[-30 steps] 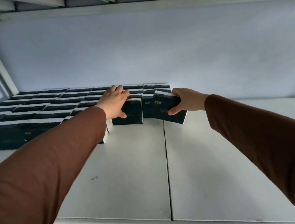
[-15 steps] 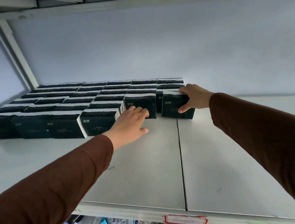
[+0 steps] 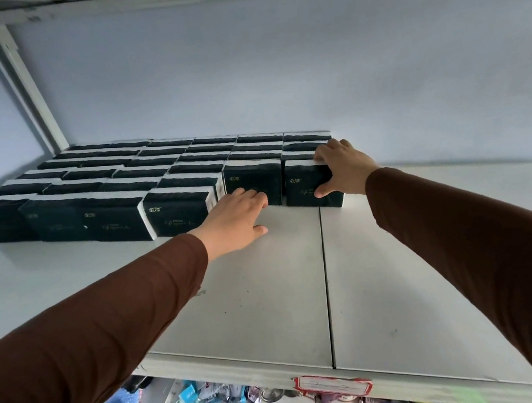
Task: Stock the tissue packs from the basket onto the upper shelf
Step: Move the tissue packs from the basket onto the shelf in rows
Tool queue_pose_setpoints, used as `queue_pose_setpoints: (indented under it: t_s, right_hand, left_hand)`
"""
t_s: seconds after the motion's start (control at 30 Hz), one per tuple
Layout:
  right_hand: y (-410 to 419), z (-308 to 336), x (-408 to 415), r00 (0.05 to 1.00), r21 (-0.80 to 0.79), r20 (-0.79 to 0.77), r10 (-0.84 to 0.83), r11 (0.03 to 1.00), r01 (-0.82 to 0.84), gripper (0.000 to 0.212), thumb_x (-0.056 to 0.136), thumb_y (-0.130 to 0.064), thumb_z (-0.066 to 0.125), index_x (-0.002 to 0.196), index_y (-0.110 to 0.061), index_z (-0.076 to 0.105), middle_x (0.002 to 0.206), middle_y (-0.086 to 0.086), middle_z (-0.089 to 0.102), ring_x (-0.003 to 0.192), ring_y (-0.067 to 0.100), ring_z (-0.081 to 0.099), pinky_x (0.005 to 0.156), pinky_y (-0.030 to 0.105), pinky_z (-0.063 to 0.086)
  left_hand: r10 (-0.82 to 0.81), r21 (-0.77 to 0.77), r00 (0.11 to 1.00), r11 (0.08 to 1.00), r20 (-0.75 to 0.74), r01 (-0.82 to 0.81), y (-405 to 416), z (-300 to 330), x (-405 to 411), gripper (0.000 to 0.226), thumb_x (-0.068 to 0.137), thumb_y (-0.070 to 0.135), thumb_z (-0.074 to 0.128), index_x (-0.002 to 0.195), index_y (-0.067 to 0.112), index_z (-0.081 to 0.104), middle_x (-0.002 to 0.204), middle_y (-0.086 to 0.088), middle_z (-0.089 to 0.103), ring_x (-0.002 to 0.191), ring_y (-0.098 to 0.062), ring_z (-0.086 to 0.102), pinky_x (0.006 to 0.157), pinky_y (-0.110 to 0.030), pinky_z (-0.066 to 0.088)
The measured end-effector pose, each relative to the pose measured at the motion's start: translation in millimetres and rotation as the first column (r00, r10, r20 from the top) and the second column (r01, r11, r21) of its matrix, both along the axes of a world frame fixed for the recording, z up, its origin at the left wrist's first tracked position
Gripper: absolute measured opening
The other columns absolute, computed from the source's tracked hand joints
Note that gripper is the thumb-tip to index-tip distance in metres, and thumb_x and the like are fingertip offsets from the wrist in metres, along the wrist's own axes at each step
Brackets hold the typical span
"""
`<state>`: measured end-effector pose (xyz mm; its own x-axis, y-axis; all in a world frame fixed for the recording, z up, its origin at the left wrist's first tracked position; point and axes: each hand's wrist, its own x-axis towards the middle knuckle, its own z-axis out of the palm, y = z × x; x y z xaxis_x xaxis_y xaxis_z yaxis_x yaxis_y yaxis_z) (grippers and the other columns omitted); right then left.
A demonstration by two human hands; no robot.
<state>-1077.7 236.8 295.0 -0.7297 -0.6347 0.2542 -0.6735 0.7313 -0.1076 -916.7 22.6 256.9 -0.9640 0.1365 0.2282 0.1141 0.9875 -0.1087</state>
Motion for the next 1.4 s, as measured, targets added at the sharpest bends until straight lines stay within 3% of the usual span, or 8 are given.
queue_pose_setpoints:
  t_s: [0.23,0.47,0.6,0.7,0.77,0.9,1.07,1.4]
  right_hand:
    - [-9.8,-5.5,8.7,0.990,-0.046,-0.099,-0.102,0.994,0.098,0.063,0.061,-0.046,0.086,0.107,-0.021,0.049,0.116,0.001,0.045,0.115,0.023,0.038,0.075,0.036,0.044]
    - [-20.1,-15.1,18.7,0.955,-0.042,-0.212,-0.209,0.978,0.204,0.066,0.066,-0.046,0.081,0.118,-0.017,0.051,0.121,0.006,0.049,0.114,0.027,0.044,0.088,0.039,0.045]
    - [-14.8,-15.8,31.3,0.946,-0.060,-0.255,-0.198,0.980,0.189,0.067,0.072,-0.039,0.078,0.127,-0.019,0.046,0.125,0.006,0.050,0.116,0.028,0.044,0.093,0.041,0.040]
    - [-6.3,-11.2,49.2,0.940,-0.089,-0.310,-0.143,0.989,0.121,0.054,0.078,-0.038,0.073,0.125,-0.022,0.051,0.123,0.004,0.052,0.116,0.026,0.044,0.093,0.039,0.039]
    - [0.0,-9.3,65.3,0.961,-0.062,-0.263,-0.083,0.996,0.069,0.049,0.081,-0.038,0.068,0.125,-0.025,0.053,0.125,0.002,0.054,0.119,0.024,0.044,0.094,0.038,0.038]
    - [18.1,-12.8,101.9,0.999,0.131,-0.023,-0.041,0.990,0.044,0.070,0.080,-0.050,0.069,0.140,-0.028,0.040,0.135,0.003,0.049,0.126,0.025,0.041,0.100,0.042,0.038]
    - [46.5,-8.8,145.0,0.988,0.170,0.156,-0.016,0.985,-0.011,0.077,0.077,-0.047,0.075,0.142,-0.023,0.041,0.136,0.006,0.051,0.125,0.027,0.044,0.101,0.042,0.041]
    - [141.4,1.8,252.0,0.975,0.182,0.173,0.137,0.969,-0.169,0.057,0.077,-0.041,0.077,0.125,-0.021,0.053,0.116,0.004,0.059,0.110,0.026,0.051,0.089,0.035,0.041]
  left_hand:
    - [0.018,-0.004,1.000,1.000,0.026,-0.018,-0.1,0.8,2.1,0.040,0.092,0.045,0.058,0.121,0.018,0.049,0.122,0.000,0.057,0.109,-0.020,0.050,0.092,-0.038,0.045]
    - [0.035,0.022,0.998,0.999,0.059,-0.036,2.7,2.5,6.0,0.043,0.092,0.044,0.059,0.125,0.018,0.050,0.126,0.000,0.056,0.115,-0.020,0.049,0.095,-0.039,0.045]
    - [0.049,0.030,0.996,0.998,0.072,-0.052,5.0,5.4,11.1,0.045,0.092,0.042,0.060,0.129,0.018,0.050,0.129,0.000,0.055,0.119,-0.021,0.050,0.097,-0.038,0.044]
    - [0.058,0.022,0.996,0.998,0.075,-0.060,7.0,9.4,16.3,0.047,0.091,0.041,0.061,0.131,0.018,0.050,0.131,-0.001,0.054,0.121,-0.023,0.050,0.097,-0.037,0.044]
    - [0.058,0.022,0.996,0.998,0.074,-0.060,9.5,11.7,21.0,0.048,0.091,0.042,0.061,0.131,0.017,0.051,0.130,-0.002,0.054,0.121,-0.023,0.050,0.097,-0.037,0.044]
    - [0.055,0.019,0.994,0.998,0.091,-0.057,20.2,16.0,33.4,0.050,0.090,0.043,0.061,0.132,0.017,0.050,0.131,-0.003,0.053,0.122,-0.024,0.049,0.098,-0.038,0.044]
    - [0.032,-0.007,0.995,0.999,0.095,-0.031,46.7,21.3,60.5,0.052,0.089,0.045,0.060,0.133,0.018,0.051,0.137,-0.002,0.052,0.124,-0.024,0.049,0.100,-0.038,0.044]
    - [0.032,0.025,0.992,0.999,0.121,-0.035,161.6,34.4,171.5,0.050,0.085,0.047,0.069,0.126,0.021,0.055,0.120,0.001,0.059,0.108,-0.022,0.056,0.087,-0.038,0.049]
